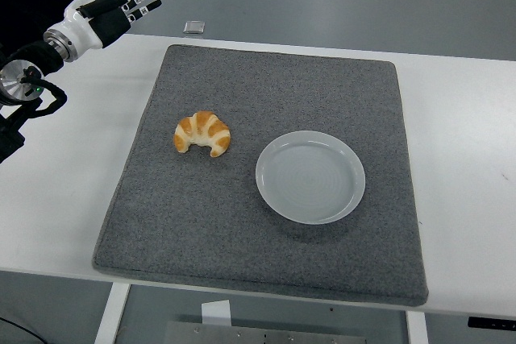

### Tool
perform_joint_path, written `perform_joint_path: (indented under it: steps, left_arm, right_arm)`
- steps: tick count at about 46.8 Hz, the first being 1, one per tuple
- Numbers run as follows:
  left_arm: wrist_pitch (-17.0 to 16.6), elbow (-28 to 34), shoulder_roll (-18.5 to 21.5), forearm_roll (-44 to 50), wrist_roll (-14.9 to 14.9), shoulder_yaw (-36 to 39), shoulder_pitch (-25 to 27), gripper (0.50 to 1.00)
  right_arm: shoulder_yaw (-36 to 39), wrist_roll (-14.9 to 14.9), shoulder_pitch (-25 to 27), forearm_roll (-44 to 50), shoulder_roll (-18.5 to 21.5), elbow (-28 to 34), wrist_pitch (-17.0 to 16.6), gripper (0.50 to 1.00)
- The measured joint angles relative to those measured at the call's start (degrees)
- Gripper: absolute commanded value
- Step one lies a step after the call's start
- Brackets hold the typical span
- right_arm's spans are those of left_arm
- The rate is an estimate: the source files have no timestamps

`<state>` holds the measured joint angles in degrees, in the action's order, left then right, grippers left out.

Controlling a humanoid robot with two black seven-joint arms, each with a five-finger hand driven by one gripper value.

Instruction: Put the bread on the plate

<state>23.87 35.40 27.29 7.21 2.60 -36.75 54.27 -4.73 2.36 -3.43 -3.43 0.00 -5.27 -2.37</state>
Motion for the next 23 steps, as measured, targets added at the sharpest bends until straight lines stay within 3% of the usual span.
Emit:
perform_joint_path:
  steps: [23]
  left_arm:
    - [-0.05,-0.13,-3.89,-0.02,0.17,-1.51,0.15,0.999]
  right_arm:
    - [0.01,0.01,0.00,0.00,0.00,0.00,0.00,0.954]
